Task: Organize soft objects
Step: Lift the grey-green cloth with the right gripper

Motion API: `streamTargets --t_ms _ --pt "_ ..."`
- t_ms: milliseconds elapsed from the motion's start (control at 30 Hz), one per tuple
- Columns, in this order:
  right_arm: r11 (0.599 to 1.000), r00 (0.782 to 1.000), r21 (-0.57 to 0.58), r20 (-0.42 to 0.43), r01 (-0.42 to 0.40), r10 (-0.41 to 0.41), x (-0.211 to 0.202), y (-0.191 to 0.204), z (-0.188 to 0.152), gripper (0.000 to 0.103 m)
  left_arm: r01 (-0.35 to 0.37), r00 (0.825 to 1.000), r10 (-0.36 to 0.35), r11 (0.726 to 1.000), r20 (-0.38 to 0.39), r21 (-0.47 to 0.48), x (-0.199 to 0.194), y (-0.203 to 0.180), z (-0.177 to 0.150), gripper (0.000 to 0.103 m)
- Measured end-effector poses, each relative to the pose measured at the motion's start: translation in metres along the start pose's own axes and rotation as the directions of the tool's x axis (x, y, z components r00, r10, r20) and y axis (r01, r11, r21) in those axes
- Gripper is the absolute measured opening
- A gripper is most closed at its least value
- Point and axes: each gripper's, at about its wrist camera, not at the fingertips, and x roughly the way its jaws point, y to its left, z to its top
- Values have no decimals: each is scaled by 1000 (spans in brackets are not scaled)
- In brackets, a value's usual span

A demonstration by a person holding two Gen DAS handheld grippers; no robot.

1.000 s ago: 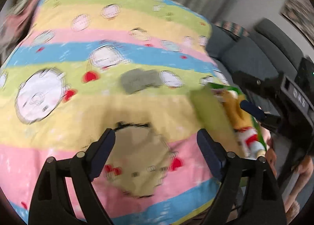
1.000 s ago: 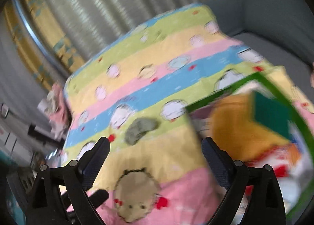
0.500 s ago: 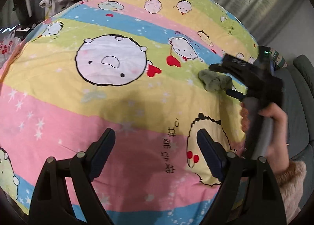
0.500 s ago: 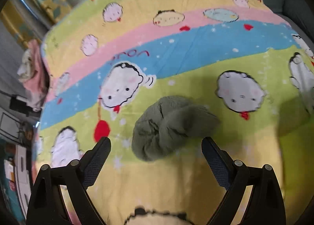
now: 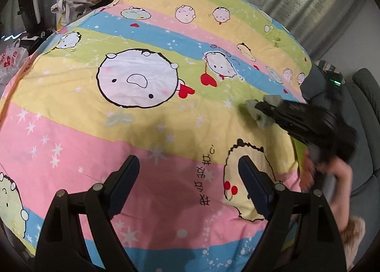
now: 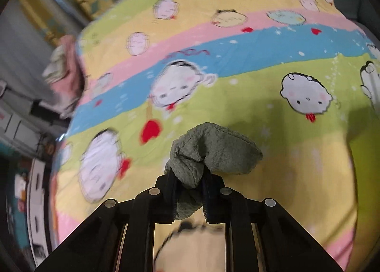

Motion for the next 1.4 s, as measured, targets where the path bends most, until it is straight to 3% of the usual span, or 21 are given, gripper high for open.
streamTargets --t_ms 167,333,500,567,600,733,767,867,967,1133,1300,1400 --pt "993 994 -57 -27 -107 105 -44 21 -46 18 9 1000 -9 1000 -1 8 -8 -1 -8 85" --pt "984 983 -88 -114 -155 145 -50 32 -91 18 10 1000 -9 1000 -24 21 -12 -3 -20 85" --pt "993 980 -82 -187 -80 64 -38 25 -120 18 10 999 -8 999 -42 36 -14 -3 -30 85" --pt "997 975 -70 -220 -33 17 -34 22 -125 27 8 999 -6 999 -54 36 -12 -2 -34 85" --pt "998 973 -64 -229 -14 -1 -33 20 -126 39 9 998 -7 999 -60 37 -11 -3 -35 85" --pt "998 979 -37 -197 -52 44 -49 15 -129 64 19 997 -15 999 -81 49 -5 -10 -41 85" --pt "998 982 -34 -182 -55 48 -56 13 -128 66 24 996 -19 998 -86 53 -3 -12 -43 85" --pt "996 992 -59 -105 63 -69 -75 7 -126 78 49 993 -43 998 -109 48 3 -17 -45 85" --pt "994 993 -36 -51 107 -109 -89 -6 -119 79 80 990 -71 995 -125 67 9 -26 -50 85" --pt "998 1000 49 -2 -24 24 -97 -21 -103 79 130 980 -114 987 -163 93 23 -45 -58 84" --pt "998 998 34 -46 -48 50 -67 -13 -93 78 110 981 -88 986 -175 125 38 -60 -63 81" --pt "997 993 28 -92 -70 72 -44 -9 -93 69 90 984 -64 984 -168 155 43 -63 -63 78"
